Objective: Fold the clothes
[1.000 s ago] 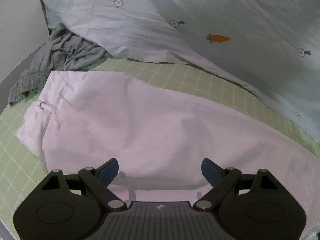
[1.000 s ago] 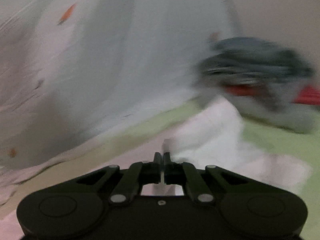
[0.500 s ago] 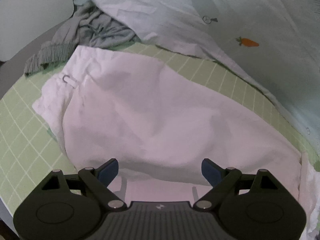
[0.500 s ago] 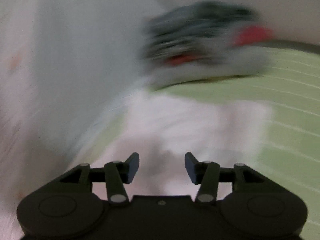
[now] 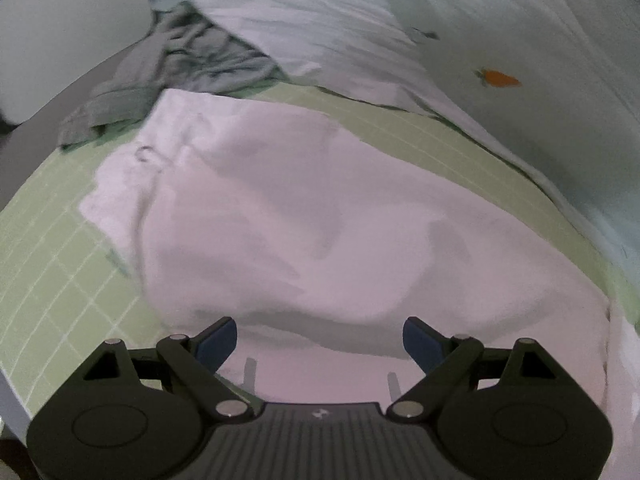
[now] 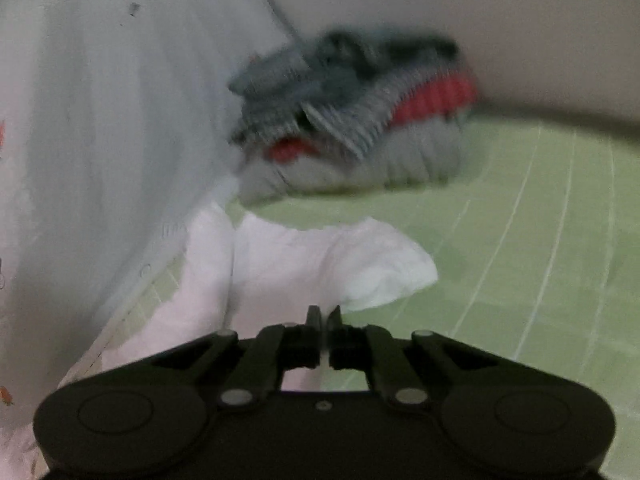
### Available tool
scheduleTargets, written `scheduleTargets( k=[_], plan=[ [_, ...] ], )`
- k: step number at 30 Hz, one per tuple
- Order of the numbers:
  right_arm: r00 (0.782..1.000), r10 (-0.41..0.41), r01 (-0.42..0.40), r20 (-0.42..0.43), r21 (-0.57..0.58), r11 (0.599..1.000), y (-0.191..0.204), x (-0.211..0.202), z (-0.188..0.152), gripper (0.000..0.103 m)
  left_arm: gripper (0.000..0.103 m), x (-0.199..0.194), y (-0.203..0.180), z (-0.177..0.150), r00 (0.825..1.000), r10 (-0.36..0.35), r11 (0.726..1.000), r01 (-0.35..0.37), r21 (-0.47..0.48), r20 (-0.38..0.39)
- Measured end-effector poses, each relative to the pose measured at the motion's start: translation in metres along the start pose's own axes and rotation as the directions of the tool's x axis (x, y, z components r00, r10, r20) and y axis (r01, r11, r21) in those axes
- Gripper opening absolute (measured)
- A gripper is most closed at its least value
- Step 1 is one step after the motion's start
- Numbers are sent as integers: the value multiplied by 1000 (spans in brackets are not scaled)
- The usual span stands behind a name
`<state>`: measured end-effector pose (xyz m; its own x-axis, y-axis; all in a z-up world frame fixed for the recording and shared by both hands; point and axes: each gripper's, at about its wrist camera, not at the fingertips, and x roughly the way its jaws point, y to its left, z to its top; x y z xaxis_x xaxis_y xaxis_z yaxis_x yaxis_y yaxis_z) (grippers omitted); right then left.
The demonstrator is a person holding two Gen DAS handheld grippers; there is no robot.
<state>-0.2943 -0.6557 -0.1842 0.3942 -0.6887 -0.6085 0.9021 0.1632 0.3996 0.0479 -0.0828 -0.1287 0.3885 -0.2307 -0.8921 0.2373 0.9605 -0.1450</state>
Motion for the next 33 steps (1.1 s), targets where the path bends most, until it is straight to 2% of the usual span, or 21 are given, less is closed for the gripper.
scheduleTargets(
  k=[3, 4, 5, 6, 7, 9, 11, 12, 14, 16, 18, 21, 23, 25, 26, 28, 29, 30, 33],
  plan=[
    [988, -136, 126, -80, -115, 985, 4, 20, -4, 5, 90, 2, 11, 2, 1000, 12, 999, -13, -45, -15],
    [975, -197, 180, -103, -158, 971, 8, 26, -6, 11, 90, 4, 14, 3, 1000, 14, 998, -15, -56, -22],
    [967, -239, 218, -89, -199, 955, 16, 26, -8, 14, 90, 5, 16, 3, 1000, 14, 998, -16, -62, -28],
    [962, -267, 247, -58, -236, 940, 25, 23, -10, 25, 90, 5, 17, 4, 999, 15, 998, -17, -63, -30],
    [959, -282, 266, -22, -274, 924, 36, 20, -11, 57, 90, 6, 16, 4, 999, 17, 998, -19, -62, -31],
    [964, -261, 263, 55, -346, 900, 60, 12, -17, 93, 90, 7, 13, 5, 999, 16, 999, -18, -51, -34],
    [978, -190, 210, 90, -422, 882, 86, 11, -24, 95, 90, 9, 9, 4, 999, 12, 999, -13, -34, -39],
    [987, -145, 161, 70, -454, 876, 100, 15, -28, 100, 90, 10, 7, 4, 999, 8, 1000, -9, -24, -42],
    [998, -70, 57, -7, -496, 867, 127, 23, -40, 102, 90, 10, 3, 4, 999, 5, 1000, -6, -3, -43],
    [997, -7, -36, -80, -532, 846, 154, 33, -55, 102, 91, 11, 2, 4, 999, 3, 1000, -2, 16, -43],
    [992, 34, -98, -121, -580, 809, 180, 44, -72, 102, 91, 12, 0, 3, 999, -6, 1000, 7, 30, -48],
    [982, 52, -157, -180, -641, 751, 210, 56, -97, 102, 91, 11, 0, 2, 999, -6, 999, 8, 48, -49],
    [976, 36, -170, -213, -657, 734, 220, 66, -105, 101, 91, 11, 0, 1, 999, 13, 998, -10, 58, -44],
    [978, -11, -137, -210, -675, 725, 223, 75, -106, 81, 91, 10, 2, 2, 999, 23, 998, -21, 59, -42],
    [977, -15, -134, -213, -667, 733, 220, 76, -102, 74, 91, 10, 3, 1, 999, 26, 998, -24, 57, -41],
    [975, -2, -144, -223, -636, 758, 211, 76, -92, 34, 92, 11, 5, 1, 999, 29, 999, -26, 47, -45],
    [976, 6, -143, -217, -622, 770, 206, 74, -86, 23, 92, 11, 6, 1, 998, 30, 999, -28, 43, -49],
    [979, 15, -138, -202, -609, 781, 200, 72, -81, 5, 92, 12, 6, 1, 998, 31, 999, -29, 41, -54],
    [994, 41, -90, -102, -548, 832, 173, 46, -56, 5, 92, 13, 3, 0, 998, 24, 998, -21, 52, -60]
  ],
)
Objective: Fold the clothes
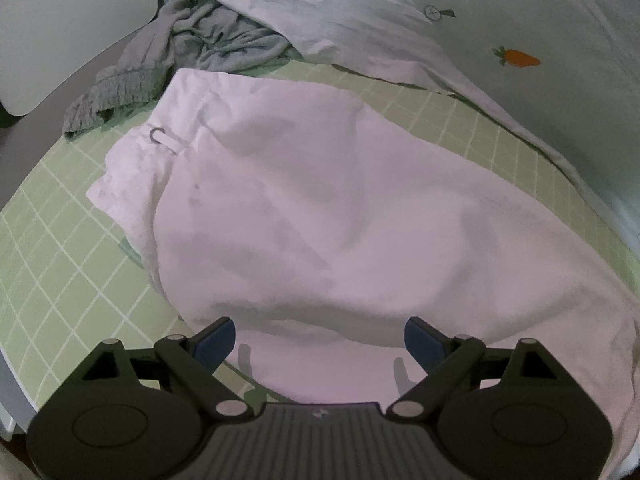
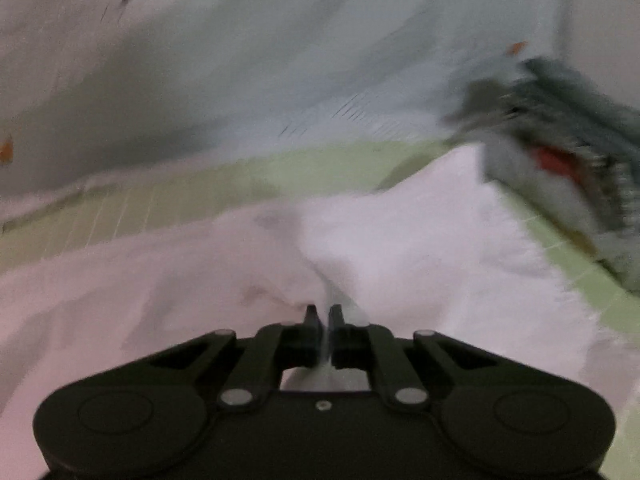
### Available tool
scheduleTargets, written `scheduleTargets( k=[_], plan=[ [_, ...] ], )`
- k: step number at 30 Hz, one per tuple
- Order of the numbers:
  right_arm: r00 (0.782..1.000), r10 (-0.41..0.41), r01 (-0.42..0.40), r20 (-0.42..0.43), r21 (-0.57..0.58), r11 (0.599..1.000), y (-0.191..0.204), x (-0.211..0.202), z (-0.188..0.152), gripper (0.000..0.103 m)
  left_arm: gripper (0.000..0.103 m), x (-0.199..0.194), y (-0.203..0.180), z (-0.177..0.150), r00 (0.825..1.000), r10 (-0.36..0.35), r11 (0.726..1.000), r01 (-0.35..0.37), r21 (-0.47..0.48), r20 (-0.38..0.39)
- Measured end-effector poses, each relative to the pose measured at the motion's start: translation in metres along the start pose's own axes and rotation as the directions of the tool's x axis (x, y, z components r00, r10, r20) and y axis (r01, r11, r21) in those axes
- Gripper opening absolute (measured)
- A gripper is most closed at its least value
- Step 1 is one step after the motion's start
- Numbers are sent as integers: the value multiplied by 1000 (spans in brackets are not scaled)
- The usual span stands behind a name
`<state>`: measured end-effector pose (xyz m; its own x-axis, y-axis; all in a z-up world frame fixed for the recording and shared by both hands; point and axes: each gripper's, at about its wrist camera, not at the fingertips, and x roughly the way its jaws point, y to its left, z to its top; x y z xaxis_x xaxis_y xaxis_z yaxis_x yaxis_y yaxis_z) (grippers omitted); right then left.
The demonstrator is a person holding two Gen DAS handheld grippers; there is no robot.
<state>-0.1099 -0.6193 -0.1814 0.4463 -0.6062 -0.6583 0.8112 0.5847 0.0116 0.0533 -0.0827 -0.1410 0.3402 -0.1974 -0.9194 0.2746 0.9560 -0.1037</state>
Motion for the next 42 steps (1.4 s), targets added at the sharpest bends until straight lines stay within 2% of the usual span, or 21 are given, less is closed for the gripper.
scheduleTargets(
  k=[3, 5, 9, 11, 13, 16, 18, 20, 22, 23, 28, 33, 37, 40, 42],
  plan=[
    [991, -117, 103, 57, 206, 973, -58, -37, -8, 5, 92, -1, -3, 0, 1000, -4, 1000, 4, 9, 6],
    [982, -189, 170, 16, 361, 917, -101, -49, -25, 5, 92, -1, -4, 0, 1000, -7, 1000, 7, 6, 7],
    [983, -141, 182, -116, 547, 817, -157, -44, -63, 11, 92, 4, -10, 1, 1000, -15, 1000, 15, 15, -13],
    [986, -135, 168, -100, 549, 819, -156, -47, -68, 21, 92, 3, -14, 0, 1000, -20, 999, 21, 35, -15],
    [987, -143, 157, -68, 533, 832, -152, -50, -65, 41, 92, 0, -17, -1, 1000, -20, 998, 20, 54, -4],
    [980, -170, 196, -98, 540, 819, -155, -44, -63, 42, 92, -4, -14, -1, 1000, -25, 998, 24, 50, 14],
    [973, -188, 229, -130, 541, 809, -158, -40, -62, 44, 92, -5, -6, 0, 999, -28, 999, 28, 15, 17],
    [960, -214, 278, -181, 508, 815, -159, -37, -67, 51, 92, -5, 3, 1, 999, -33, 999, 34, -30, 18],
    [939, -254, 336, -229, 469, 817, -158, -38, -74, 72, 92, -6, 15, 0, 999, -36, 997, 37, -74, 23],
    [934, -264, 348, -240, 458, 818, -157, -41, -78, 75, 92, -7, 21, -1, 999, -36, 995, 38, -96, 26],
    [936, -252, 338, -247, 423, 841, -149, -61, -97, 94, 93, -5, 60, -9, 999, -13, 976, 20, -217, 37],
    [947, -175, 275, -269, 402, 873, -129, -73, -108, 99, 93, 4, 104, -25, 999, -31, 940, 32, -340, 10],
    [962, -76, 192, -262, 453, 871, -108, -79, -117, 103, 93, 12, 137, -34, 999, -53, 901, 49, -431, 1],
    [965, -57, 172, -257, 450, 876, -88, -82, -120, 103, 93, 17, 159, -35, 996, -87, 867, 80, -491, 9],
    [966, -57, 172, -253, 459, 872, -75, -85, -123, 103, 93, 21, 167, -29, 993, -116, 863, 111, -493, 19]
  ],
)
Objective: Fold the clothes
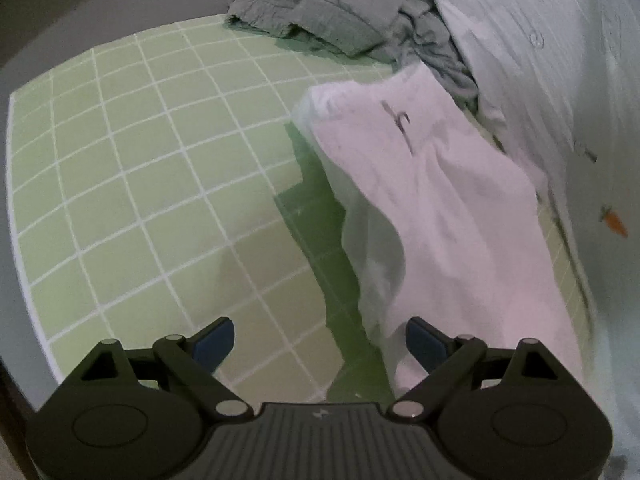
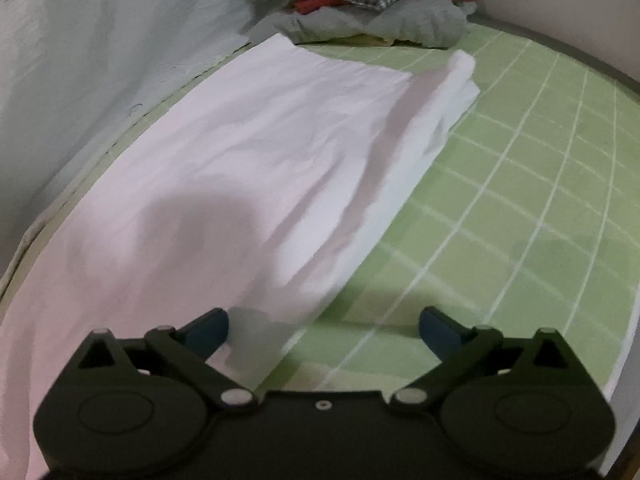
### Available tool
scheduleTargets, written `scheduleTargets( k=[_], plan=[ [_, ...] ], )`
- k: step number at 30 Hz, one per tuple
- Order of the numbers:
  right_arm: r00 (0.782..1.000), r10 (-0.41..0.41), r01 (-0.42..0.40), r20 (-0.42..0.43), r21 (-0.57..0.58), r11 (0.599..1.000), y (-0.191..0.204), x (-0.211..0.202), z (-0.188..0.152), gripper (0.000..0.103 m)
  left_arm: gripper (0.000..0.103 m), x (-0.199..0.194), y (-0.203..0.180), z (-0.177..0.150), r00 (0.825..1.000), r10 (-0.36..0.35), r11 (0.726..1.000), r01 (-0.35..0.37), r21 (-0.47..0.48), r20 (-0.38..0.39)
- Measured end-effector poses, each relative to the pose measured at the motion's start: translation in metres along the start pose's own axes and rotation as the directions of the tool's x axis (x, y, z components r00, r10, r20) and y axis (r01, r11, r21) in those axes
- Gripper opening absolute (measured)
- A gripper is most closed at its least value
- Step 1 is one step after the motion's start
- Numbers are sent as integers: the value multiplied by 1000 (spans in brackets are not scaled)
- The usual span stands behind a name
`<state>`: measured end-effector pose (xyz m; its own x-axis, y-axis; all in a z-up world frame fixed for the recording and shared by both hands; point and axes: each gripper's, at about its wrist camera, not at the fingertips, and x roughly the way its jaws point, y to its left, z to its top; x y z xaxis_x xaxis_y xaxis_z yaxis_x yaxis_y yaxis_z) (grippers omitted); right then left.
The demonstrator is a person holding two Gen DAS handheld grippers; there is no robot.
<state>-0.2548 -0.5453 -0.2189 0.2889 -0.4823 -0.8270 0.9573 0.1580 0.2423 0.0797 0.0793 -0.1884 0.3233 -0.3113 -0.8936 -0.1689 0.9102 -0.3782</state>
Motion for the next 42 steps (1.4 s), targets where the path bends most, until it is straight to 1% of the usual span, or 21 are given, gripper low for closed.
scheduleTargets(
  k=[3, 6, 8, 11, 15, 16, 20, 22, 26, 27, 28, 29, 30, 31, 32, 33, 34, 35, 37, 39, 42],
  plan=[
    [1000, 15, -15, -8, 4, 1000, 15, -5, -13, 103, 95, 4, 4, 13, 999, -36, 999, 36, 24, -3],
    [1000, 25, -25, -15, -31, 999, 34, -10, -30, 103, 97, 11, 4, 26, 998, -59, 997, 59, 42, -3],
    [1000, 4, -5, -14, -79, 997, 49, -13, -43, 103, 97, 17, 4, 35, 997, -78, 996, 79, 50, -13],
    [999, -43, 41, -11, -147, 988, 68, -15, -60, 103, 98, 29, 3, 48, 996, -87, 993, 89, 77, -32],
    [997, -81, 80, 3, -187, 979, 83, -19, -77, 103, 101, 44, 0, 61, 994, -93, 990, 98, 105, -51],
    [996, -89, 88, 3, -181, 979, 85, -19, -79, 103, 103, 47, -1, 63, 994, -97, 989, 102, 107, -57],
    [994, -113, 113, 8, -149, 982, 85, -12, -74, 103, 103, 52, -8, 70, 994, -99, 977, 108, 183, -55],
    [991, -133, 134, 10, -143, 981, 89, -12, -76, 103, 103, 53, -10, 71, 994, -101, 974, 108, 201, -48],
    [987, -160, 158, 0, -131, 979, 93, -10, -75, 103, 103, 53, -16, 68, 995, -95, 967, 93, 237, -5],
    [987, -163, 161, -5, -131, 978, 94, -9, -74, 103, 101, 54, -17, 67, 995, -99, 964, 93, 249, 11],
    [986, -167, 164, -10, -131, 978, 95, -9, -74, 103, 91, 53, -17, 66, 994, -108, 961, 98, 258, 23],
    [985, -170, 167, -15, -131, 977, 95, -8, -73, 103, 72, 52, -16, 66, 992, -123, 959, 110, 262, 31],
    [985, -172, 168, -21, -131, 977, 96, -8, -72, 103, 59, 51, -16, 66, 989, -144, 958, 132, 256, 31],
    [985, -173, 168, -27, -132, 977, 96, -7, -71, 103, 50, 52, -16, 66, 987, -159, 960, 148, 238, 27],
    [985, -172, 167, -31, -134, 977, 96, -7, -69, 103, 43, 51, -17, 65, 988, -147, 965, 135, 225, 36],
    [985, -171, 165, -32, -137, 977, 97, -6, -68, 103, 39, 51, -20, 64, 990, -131, 967, 117, 225, 49],
    [985, -169, 163, -33, -141, 977, 97, -6, -67, 103, 32, 48, -23, 64, 991, -112, 966, 93, 240, 69],
    [986, -166, 159, -36, -144, 977, 97, -5, -67, 103, 28, 45, -26, 63, 991, -99, 968, 76, 240, 84],
    [988, -147, 138, -49, -146, 980, 93, -6, -64, 103, 25, 39, -27, 63, 991, -90, 973, 66, 219, 102],
    [990, -124, 114, -65, -145, 983, 88, -8, -63, 103, 23, 32, -26, 63, 988, -67, 978, 38, 204, 139],
    [992, -74, 62, -99, -121, 991, 80, -16, -60, 103, 21, 19, -28, 65, 980, -31, 974, -14, 225, 194]
  ],
)
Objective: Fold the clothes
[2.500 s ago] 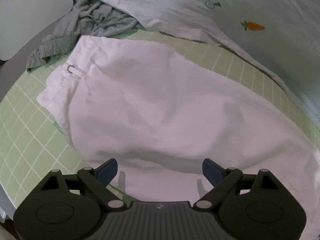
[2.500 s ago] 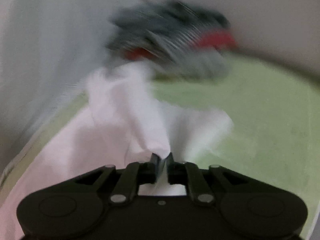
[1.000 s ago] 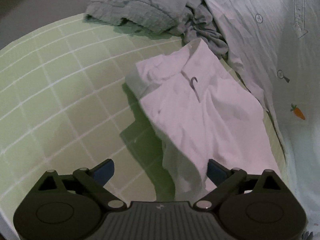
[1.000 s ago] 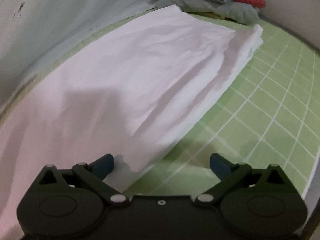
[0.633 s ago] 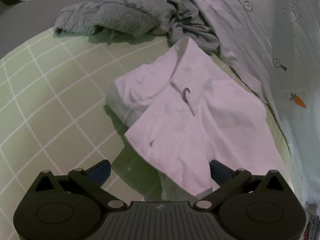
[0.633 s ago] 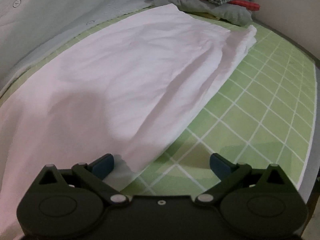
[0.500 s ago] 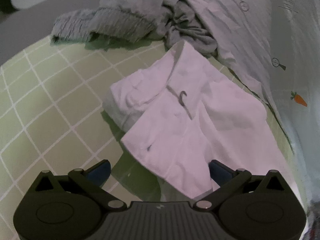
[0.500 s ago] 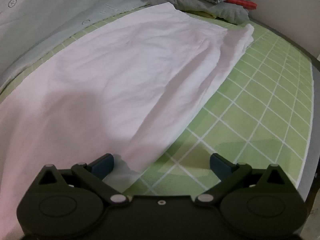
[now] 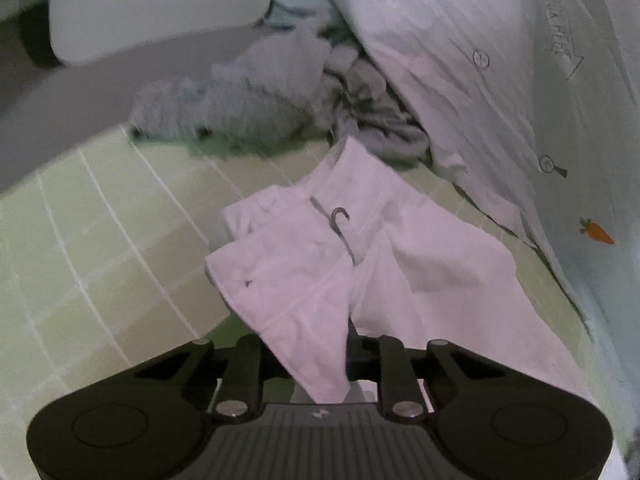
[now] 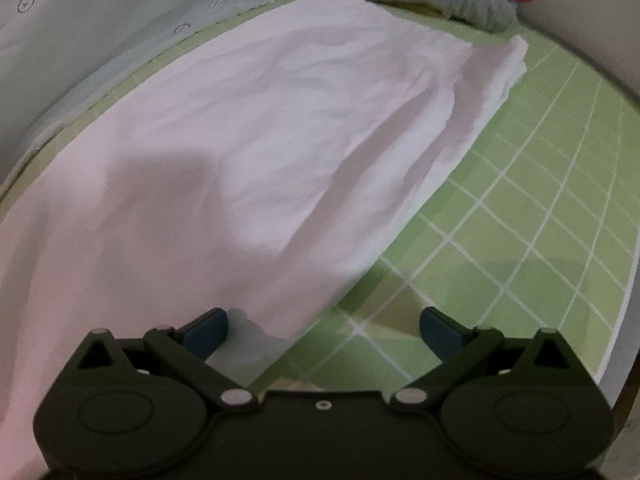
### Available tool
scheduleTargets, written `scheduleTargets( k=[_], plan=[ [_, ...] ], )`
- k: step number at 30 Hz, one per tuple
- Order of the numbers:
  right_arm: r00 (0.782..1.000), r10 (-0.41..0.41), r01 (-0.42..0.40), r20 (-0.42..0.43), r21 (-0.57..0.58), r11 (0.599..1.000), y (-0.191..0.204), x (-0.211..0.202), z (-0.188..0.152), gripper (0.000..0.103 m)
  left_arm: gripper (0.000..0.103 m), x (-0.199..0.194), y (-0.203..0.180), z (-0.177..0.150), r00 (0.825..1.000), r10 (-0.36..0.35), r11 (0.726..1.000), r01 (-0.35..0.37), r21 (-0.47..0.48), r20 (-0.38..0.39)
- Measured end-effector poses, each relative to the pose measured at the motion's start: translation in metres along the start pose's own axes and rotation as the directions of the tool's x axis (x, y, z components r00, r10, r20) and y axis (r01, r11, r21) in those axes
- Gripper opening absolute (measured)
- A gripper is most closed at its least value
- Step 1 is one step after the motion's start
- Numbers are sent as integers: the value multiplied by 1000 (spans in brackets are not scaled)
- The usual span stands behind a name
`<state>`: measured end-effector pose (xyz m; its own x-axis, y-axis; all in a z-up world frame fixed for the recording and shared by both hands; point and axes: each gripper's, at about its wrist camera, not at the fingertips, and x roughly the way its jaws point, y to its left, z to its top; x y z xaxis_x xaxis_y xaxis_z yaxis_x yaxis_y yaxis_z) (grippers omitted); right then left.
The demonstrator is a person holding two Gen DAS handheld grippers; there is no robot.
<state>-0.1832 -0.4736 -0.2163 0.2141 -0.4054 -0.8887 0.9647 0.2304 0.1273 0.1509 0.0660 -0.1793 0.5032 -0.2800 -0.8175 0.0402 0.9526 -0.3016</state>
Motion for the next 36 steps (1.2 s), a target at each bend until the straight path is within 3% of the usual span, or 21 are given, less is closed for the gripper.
scheduleTargets(
  k=[3, 6, 11, 13, 15, 17, 19, 22, 26, 28, 29, 31, 33, 36],
  plan=[
    [999, 36, -36, 20, 10, 999, -7, -13, -1, 103, 21, -17, 5, 8, 996, 56, 998, -58, 36, 64],
    [997, 10, -8, 81, -25, 1000, -8, -27, -1, 103, 20, -37, 2, 16, 985, 73, 985, -96, 142, 159],
    [988, 8, -2, 155, -37, 999, -8, -39, 4, 103, 18, -65, -32, 17, 970, -75, 942, -6, 335, 229],
    [985, 17, -10, 174, -44, 999, -6, -41, 7, 103, 18, -74, -55, 12, 960, -111, 936, 15, 351, 257],
    [983, 29, -20, 180, -55, 998, -3, -40, 9, 103, 17, -83, -85, 2, 949, -184, 898, 57, 435, 256],
    [983, 39, -28, 182, -62, 998, -3, -41, 10, 103, 17, -92, -116, -12, 936, -261, 843, 103, 528, 235],
    [982, 40, -30, 182, -60, 998, -3, -41, 9, 103, 17, -97, -149, -32, 921, -342, 771, 163, 616, 185],
    [983, 34, -28, 180, -37, 999, -8, -41, 7, 103, 18, -92, -195, -67, 905, -422, 650, 266, 712, 47],
    [983, 22, -20, 185, -14, 1000, -15, -42, 7, 103, 37, -73, -239, -120, 903, -393, 468, 358, 808, -173],
    [981, 26, -23, 191, -16, 1000, -16, -44, 7, 103, 44, -74, -248, -139, 888, -392, 384, 395, 834, -240],
    [981, 29, -26, 193, -22, 999, -15, -45, 7, 103, 61, -78, -247, -141, 881, -409, 369, 398, 840, -238],
    [980, 40, -34, 193, -36, 999, -11, -45, 7, 103, 84, -86, -241, -137, 875, -442, 378, 379, 845, -195],
    [981, 65, -55, 183, -57, 997, -3, -44, 6, 103, 85, -91, -232, -128, 876, -458, 409, 358, 839, -150],
    [979, 120, -103, 165, -110, 989, 17, -42, 6, 103, 87, -91, -216, -109, 902, -425, 514, 315, 798, -82]
  ],
)
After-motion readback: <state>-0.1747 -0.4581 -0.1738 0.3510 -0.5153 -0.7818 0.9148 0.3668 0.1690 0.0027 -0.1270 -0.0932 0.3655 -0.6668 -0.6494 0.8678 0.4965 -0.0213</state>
